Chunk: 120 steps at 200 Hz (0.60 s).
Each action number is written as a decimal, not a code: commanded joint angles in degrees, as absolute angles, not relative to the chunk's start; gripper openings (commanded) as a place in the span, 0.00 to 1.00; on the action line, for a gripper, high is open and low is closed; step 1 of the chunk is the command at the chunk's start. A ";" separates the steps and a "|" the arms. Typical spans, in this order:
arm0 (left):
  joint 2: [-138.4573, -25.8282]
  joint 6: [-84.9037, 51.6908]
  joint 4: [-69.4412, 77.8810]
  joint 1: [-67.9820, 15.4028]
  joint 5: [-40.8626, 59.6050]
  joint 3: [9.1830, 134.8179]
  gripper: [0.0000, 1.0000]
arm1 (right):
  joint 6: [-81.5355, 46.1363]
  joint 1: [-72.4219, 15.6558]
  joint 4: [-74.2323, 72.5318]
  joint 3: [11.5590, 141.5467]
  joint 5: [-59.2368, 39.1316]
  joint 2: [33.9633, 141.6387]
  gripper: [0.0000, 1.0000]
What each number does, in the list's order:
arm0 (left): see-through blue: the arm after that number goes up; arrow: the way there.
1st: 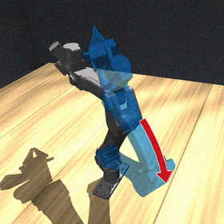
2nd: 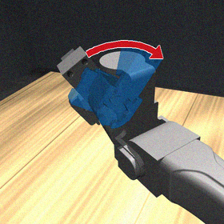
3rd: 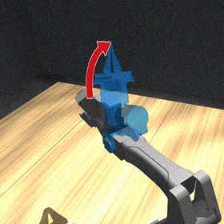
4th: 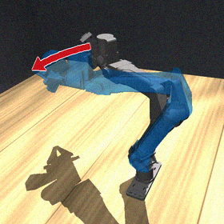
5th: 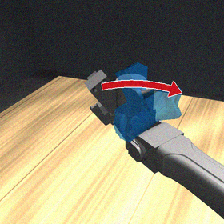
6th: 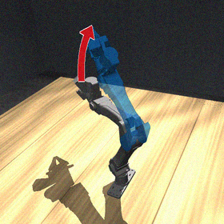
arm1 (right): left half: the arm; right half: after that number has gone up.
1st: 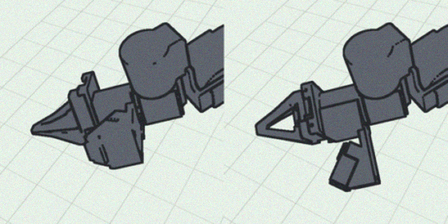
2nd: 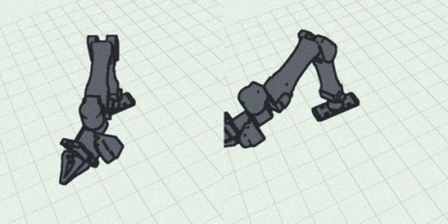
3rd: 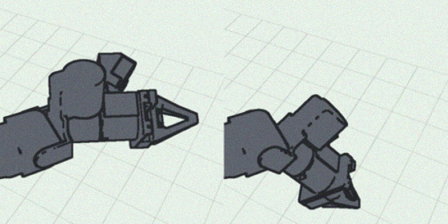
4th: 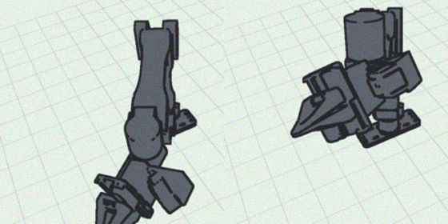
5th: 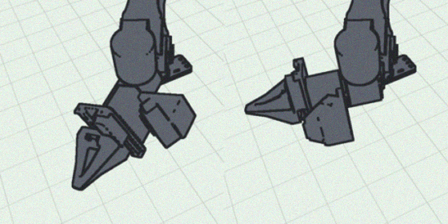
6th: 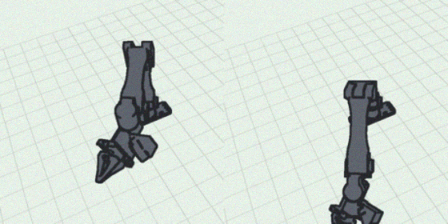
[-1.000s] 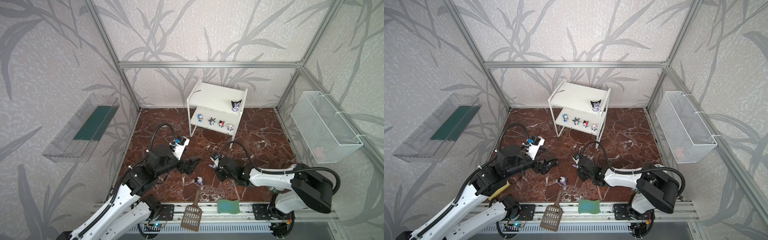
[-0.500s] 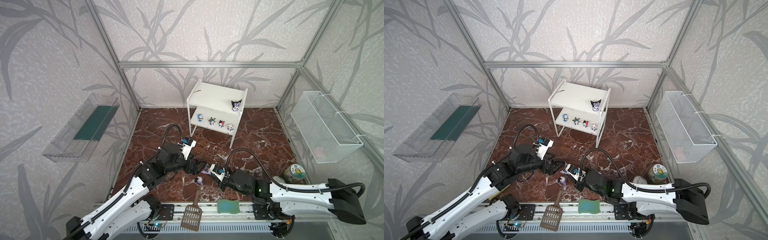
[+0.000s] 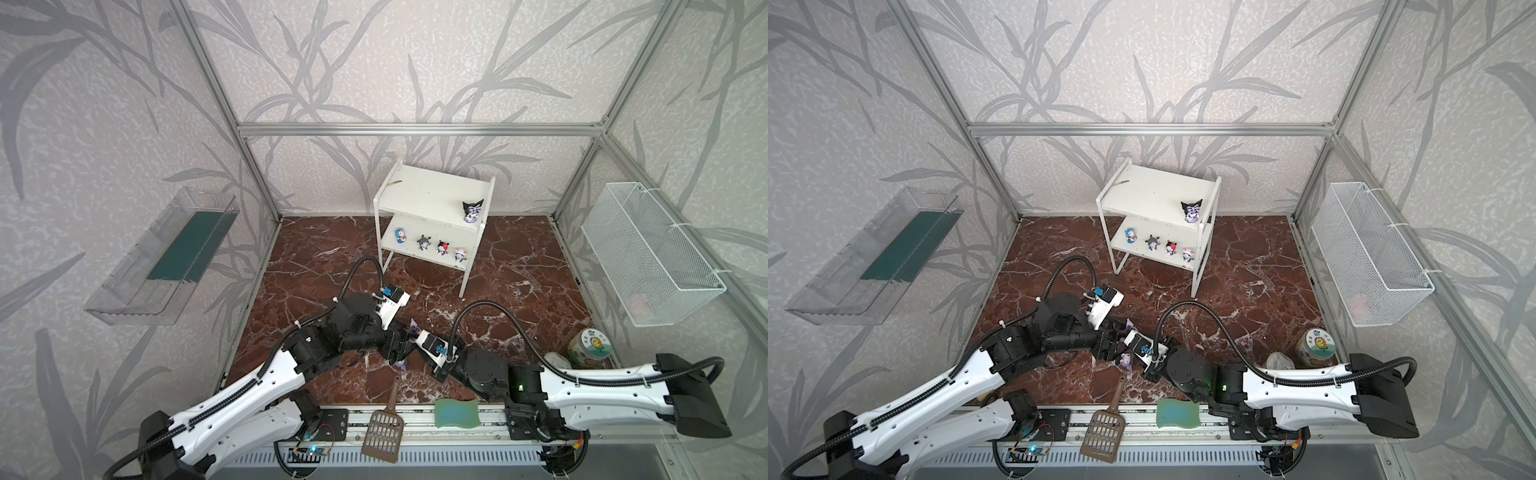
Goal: Place and organize the plastic toys onto the shelf
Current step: 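Carry the Kuromi figure to the left gripper and let the left gripper grasp it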
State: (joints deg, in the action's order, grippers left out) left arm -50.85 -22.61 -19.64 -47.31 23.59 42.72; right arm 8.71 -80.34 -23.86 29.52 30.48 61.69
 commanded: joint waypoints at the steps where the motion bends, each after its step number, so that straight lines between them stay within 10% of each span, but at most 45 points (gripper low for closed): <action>1: -51.05 -21.32 -19.99 -47.68 19.53 44.23 0.67 | 10.09 -82.04 -27.60 31.55 35.16 62.35 0.21; 50: -53.16 -19.28 -20.91 -47.65 18.34 47.02 0.42 | 9.74 -83.33 -29.09 31.84 39.04 63.96 0.26; 96: -57.32 -5.17 -34.09 -46.90 12.74 60.84 0.27 | 6.44 -83.38 -24.08 30.71 40.34 60.86 0.77; 120: -65.91 7.47 -43.69 -44.88 12.54 75.67 0.27 | 3.59 -83.35 -15.05 29.53 40.23 54.32 0.88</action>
